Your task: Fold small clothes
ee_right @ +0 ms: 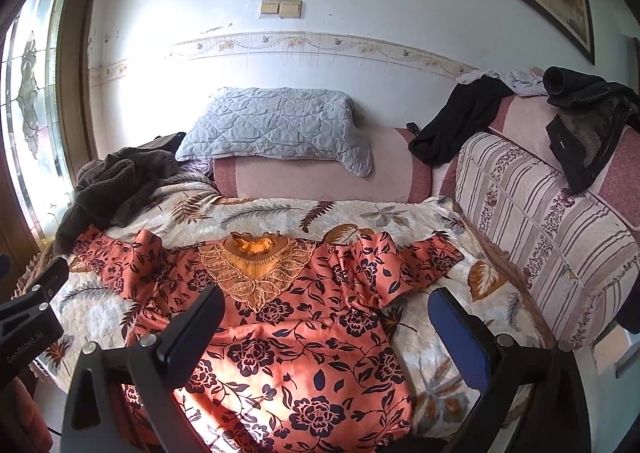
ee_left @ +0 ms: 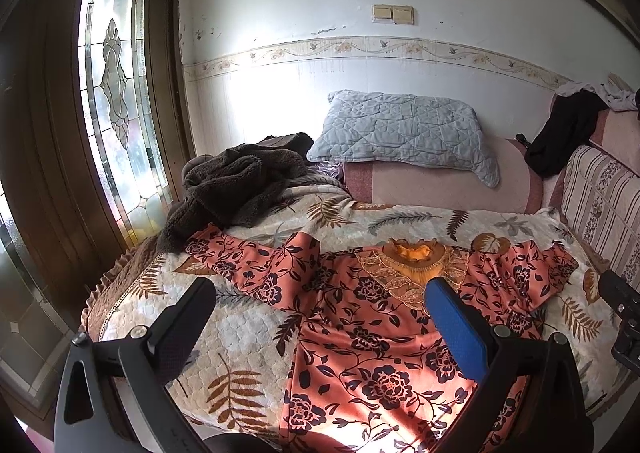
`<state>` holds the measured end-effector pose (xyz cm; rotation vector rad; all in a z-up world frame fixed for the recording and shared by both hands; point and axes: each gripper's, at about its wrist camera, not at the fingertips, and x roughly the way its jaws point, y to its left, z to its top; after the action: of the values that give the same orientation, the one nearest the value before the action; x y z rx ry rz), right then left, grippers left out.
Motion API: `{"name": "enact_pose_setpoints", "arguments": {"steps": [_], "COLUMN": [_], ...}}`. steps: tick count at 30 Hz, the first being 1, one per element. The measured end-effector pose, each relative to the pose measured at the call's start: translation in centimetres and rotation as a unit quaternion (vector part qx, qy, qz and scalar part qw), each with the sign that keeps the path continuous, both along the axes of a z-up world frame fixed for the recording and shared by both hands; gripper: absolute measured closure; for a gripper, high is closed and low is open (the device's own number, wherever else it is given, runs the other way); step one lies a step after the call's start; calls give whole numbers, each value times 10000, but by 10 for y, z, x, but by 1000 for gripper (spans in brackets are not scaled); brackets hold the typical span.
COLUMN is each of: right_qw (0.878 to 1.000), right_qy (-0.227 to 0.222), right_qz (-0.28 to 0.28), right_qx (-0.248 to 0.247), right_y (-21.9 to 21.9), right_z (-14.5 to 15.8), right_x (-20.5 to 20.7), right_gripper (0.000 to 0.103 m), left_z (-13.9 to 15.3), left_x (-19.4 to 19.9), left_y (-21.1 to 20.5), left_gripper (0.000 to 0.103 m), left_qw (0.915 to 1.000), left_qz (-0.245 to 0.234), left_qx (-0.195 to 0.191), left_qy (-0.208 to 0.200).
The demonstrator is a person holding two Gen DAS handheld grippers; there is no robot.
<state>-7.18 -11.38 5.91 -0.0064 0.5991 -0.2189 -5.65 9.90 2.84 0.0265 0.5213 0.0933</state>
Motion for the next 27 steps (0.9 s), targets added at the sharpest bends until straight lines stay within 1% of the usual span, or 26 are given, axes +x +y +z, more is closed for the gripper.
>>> {"name": "enact_pose_setpoints", "arguments": {"steps": [11,27], "right_qw": [9999,9998], "right_qy": [109,149], "right_qz": [51,85], "right_qx": [38,58], "right_y": [6,11], "right_z": [-7,-11], "right_x": [8,13], "right_gripper": [0,0], "left_z": [-2,-2], "left_x": [4,5], "left_y": [17,21], "left_gripper": [0,0], "left_qw": [9998,9997], "left_qz": [217,240], "left_qx": [-36,-47], "left_qy": [-1,-22]}}
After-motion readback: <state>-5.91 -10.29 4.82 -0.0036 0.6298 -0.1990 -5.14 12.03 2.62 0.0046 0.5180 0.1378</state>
